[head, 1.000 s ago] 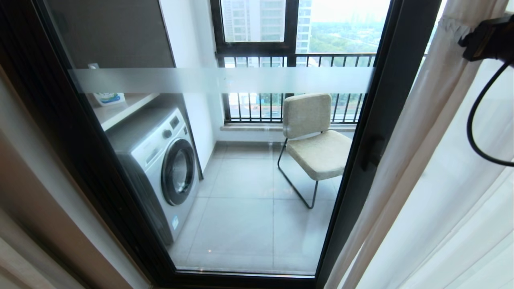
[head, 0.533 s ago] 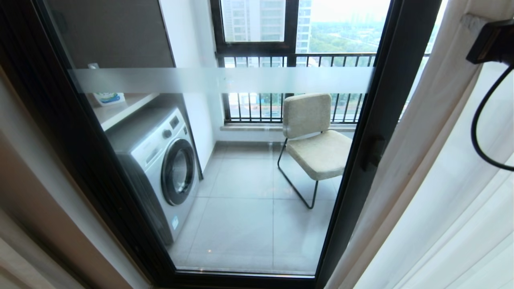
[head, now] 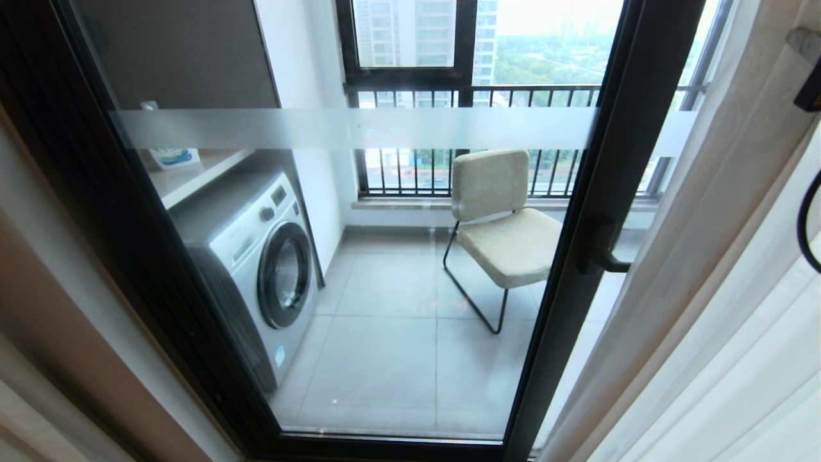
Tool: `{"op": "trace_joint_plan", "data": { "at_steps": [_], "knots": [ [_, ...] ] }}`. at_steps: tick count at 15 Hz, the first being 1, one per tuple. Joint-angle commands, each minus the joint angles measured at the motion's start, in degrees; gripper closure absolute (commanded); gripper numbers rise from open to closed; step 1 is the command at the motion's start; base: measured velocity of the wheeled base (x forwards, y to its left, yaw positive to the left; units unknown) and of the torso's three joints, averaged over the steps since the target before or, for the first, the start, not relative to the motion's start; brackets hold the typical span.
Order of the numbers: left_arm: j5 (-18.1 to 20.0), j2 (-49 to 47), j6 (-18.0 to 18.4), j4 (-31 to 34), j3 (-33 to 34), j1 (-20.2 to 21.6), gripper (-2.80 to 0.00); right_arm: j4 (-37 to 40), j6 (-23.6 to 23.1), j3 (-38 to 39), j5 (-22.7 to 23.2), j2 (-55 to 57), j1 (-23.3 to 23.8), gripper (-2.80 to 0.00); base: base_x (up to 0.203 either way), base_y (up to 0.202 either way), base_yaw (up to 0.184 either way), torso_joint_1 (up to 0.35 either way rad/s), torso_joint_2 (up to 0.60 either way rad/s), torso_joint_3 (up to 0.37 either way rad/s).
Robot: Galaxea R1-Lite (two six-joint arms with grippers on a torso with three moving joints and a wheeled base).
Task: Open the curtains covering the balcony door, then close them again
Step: Pull the inner curtains open on both sides
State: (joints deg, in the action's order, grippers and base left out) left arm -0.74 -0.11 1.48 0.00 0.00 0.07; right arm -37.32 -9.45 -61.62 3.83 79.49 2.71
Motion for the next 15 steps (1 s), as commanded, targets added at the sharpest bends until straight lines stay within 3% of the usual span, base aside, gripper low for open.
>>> {"op": "trace_joint_plan", "data": {
  "at_steps": [1,15],
  "knots": [
    [0.0,0.0,0.0,0.0,0.0,0.0,0.0,-0.3,0.0,0.0,0.0,-1.1,2.1,0.0,0.0,0.0,0.0,0.0,0.0,0.0],
    [0.0,0.0,0.0,0.0,0.0,0.0,0.0,0.0,-0.3,0.5,-0.1,-0.9,3.4,0.0,0.0,0.0,0.0,0.0,0.0,0.0]
  ]
}}
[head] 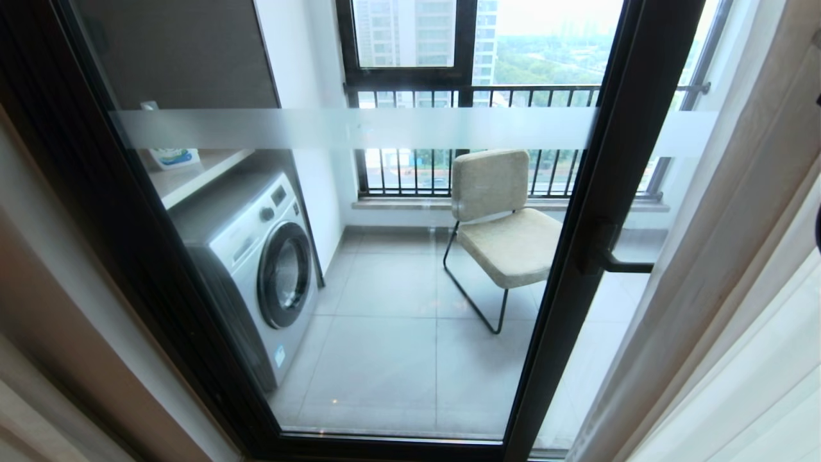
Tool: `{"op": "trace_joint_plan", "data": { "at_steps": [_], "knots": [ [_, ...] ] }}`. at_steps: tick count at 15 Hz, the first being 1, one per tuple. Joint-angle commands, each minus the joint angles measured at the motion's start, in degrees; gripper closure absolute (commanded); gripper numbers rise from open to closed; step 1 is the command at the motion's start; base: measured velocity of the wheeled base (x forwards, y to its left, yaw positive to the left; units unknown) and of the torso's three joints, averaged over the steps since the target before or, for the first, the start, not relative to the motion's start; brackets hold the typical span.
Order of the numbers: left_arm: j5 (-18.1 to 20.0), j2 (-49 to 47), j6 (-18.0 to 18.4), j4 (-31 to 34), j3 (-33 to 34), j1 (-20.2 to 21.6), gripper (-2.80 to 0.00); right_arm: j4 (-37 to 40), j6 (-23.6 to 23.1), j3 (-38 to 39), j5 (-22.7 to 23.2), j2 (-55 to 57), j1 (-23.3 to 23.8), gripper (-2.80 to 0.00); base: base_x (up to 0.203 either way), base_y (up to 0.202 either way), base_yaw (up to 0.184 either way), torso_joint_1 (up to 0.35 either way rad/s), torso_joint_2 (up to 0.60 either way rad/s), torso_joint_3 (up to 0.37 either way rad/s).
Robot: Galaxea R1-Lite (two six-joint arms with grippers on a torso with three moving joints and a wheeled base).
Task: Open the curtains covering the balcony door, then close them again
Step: Pull the inner curtains open on both sides
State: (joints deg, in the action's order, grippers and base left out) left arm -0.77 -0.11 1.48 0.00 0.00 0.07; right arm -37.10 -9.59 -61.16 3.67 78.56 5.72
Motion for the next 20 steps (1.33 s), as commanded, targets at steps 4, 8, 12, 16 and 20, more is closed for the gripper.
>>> {"op": "trace_joint_plan", "data": {
  "at_steps": [4,8,12,16,20],
  "knots": [
    [0.0,0.0,0.0,0.0,0.0,0.0,0.0,-0.3,-0.1,0.7,0.1,0.2,1.5,0.0,0.0,0.0,0.0,0.0,0.0,0.0],
    [0.0,0.0,0.0,0.0,0.0,0.0,0.0,-0.3,0.1,0.7,0.2,0.3,1.8,0.0,0.0,0.0,0.0,0.0,0.0,0.0],
    [0.0,0.0,0.0,0.0,0.0,0.0,0.0,-0.6,0.1,0.8,0.1,0.1,2.0,0.0,0.0,0.0,0.0,0.0,0.0,0.0],
    [0.0,0.0,0.0,0.0,0.0,0.0,0.0,-0.8,0.1,1.2,0.2,0.1,3.4,0.0,0.0,0.0,0.0,0.0,0.0,0.0],
    [0.0,0.0,-0.4,0.0,0.0,0.0,0.0,-0.8,0.1,1.4,0.1,0.0,4.0,0.0,0.0,0.0,0.0,0.0,0.0,0.0]
  ]
}}
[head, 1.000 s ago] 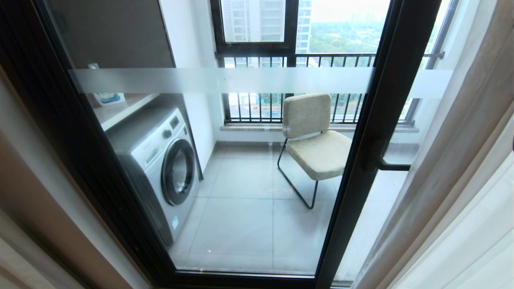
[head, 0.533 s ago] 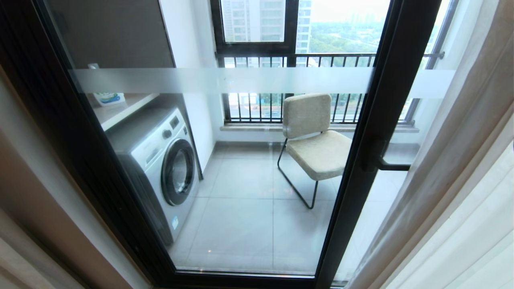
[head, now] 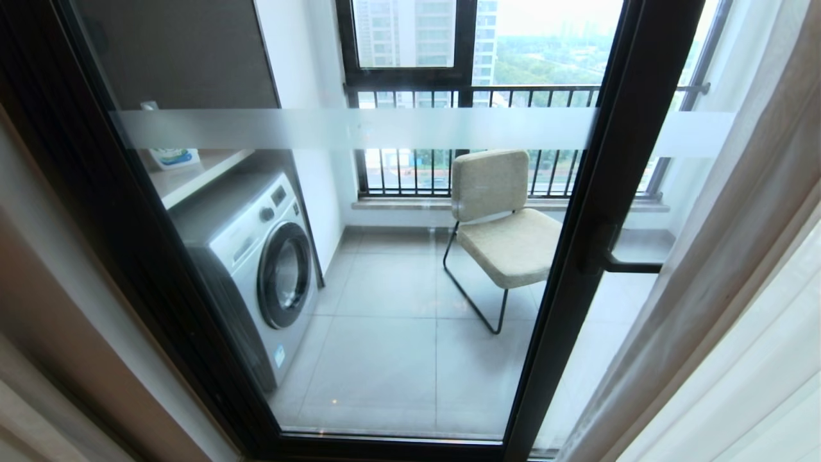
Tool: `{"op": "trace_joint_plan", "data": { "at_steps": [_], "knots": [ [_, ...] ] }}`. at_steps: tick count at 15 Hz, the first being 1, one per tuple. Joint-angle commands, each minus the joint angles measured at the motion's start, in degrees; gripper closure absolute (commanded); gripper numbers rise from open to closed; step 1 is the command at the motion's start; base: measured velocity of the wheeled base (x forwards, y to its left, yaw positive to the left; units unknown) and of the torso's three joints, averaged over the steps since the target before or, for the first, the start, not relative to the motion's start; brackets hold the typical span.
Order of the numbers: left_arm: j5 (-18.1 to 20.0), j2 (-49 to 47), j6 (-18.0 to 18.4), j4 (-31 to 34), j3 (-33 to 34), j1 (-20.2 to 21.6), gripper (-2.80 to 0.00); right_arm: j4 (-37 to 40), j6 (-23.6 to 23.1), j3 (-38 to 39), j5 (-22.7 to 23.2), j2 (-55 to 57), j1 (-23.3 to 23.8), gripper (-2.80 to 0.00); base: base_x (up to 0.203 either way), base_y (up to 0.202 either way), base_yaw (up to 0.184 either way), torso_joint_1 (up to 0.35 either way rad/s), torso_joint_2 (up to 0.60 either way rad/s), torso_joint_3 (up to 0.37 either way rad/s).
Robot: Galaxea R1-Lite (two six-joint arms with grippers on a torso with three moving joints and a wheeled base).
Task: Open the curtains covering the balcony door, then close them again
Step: Pull the inner curtains open on both sides
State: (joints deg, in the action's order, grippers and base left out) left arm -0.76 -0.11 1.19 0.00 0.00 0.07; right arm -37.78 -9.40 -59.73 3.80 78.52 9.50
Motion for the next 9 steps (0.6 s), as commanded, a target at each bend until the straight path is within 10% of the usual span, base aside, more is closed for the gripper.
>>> {"op": "trace_joint_plan", "data": {
  "at_steps": [1,9],
  "knots": [
    [0.0,0.0,-0.1,0.0,0.0,0.0,0.0,-0.1,-0.1,0.1,0.0,0.0,0.2,0.0,0.0,0.0,0.0,0.0,0.0,0.0],
    [-0.1,0.0,-0.2,-0.1,0.0,0.0,0.0,0.0,-0.1,0.3,0.0,-0.1,1.5,0.0,0.0,0.0,0.0,0.0,0.0,0.0]
  ]
}}
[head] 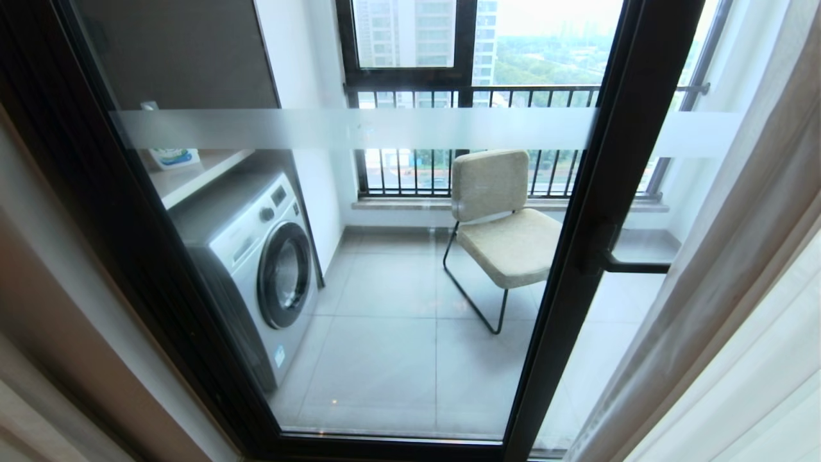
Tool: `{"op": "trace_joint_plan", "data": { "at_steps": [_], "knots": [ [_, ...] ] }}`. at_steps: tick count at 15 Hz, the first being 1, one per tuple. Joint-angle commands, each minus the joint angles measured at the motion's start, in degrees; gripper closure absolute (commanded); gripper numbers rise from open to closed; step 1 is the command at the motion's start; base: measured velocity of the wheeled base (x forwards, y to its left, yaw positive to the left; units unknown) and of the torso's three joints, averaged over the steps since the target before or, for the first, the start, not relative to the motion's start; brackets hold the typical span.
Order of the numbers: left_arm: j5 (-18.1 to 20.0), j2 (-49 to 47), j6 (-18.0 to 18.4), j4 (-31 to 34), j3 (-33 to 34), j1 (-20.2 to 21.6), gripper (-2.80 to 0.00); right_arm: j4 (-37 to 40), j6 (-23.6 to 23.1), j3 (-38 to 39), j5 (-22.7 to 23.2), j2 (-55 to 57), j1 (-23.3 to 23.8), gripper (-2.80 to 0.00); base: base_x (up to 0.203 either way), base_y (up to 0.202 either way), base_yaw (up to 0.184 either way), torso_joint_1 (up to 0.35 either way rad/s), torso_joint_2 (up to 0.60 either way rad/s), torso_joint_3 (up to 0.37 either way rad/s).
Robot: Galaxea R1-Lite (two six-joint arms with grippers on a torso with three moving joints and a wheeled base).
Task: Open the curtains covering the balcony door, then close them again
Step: Pull the inner curtains open on both sides
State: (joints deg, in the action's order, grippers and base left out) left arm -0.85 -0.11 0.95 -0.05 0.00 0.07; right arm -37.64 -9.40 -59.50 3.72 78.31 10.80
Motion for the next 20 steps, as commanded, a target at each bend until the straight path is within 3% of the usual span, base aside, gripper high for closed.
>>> {"op": "trace_joint_plan", "data": {
  "at_steps": [1,7,20],
  "knots": [
    [0.0,0.0,0.0,0.0,0.0,0.0,0.0,-0.2,-0.1,0.6,0.1,-0.1,0.5,0.0,0.0,0.0,0.0,0.0,0.0,0.0],
    [0.0,0.0,-0.3,0.0,0.0,0.0,0.0,-0.3,-0.1,2.8,0.1,-1.1,1.1,0.0,0.001,-0.015,0.001,-0.003,0.0,0.002],
    [0.0,0.0,-0.3,0.0,0.0,0.0,0.0,-0.2,-0.1,3.2,0.1,-0.8,3.4,0.0,0.0,-0.188,0.004,0.003,0.0,0.003]
  ]
}}
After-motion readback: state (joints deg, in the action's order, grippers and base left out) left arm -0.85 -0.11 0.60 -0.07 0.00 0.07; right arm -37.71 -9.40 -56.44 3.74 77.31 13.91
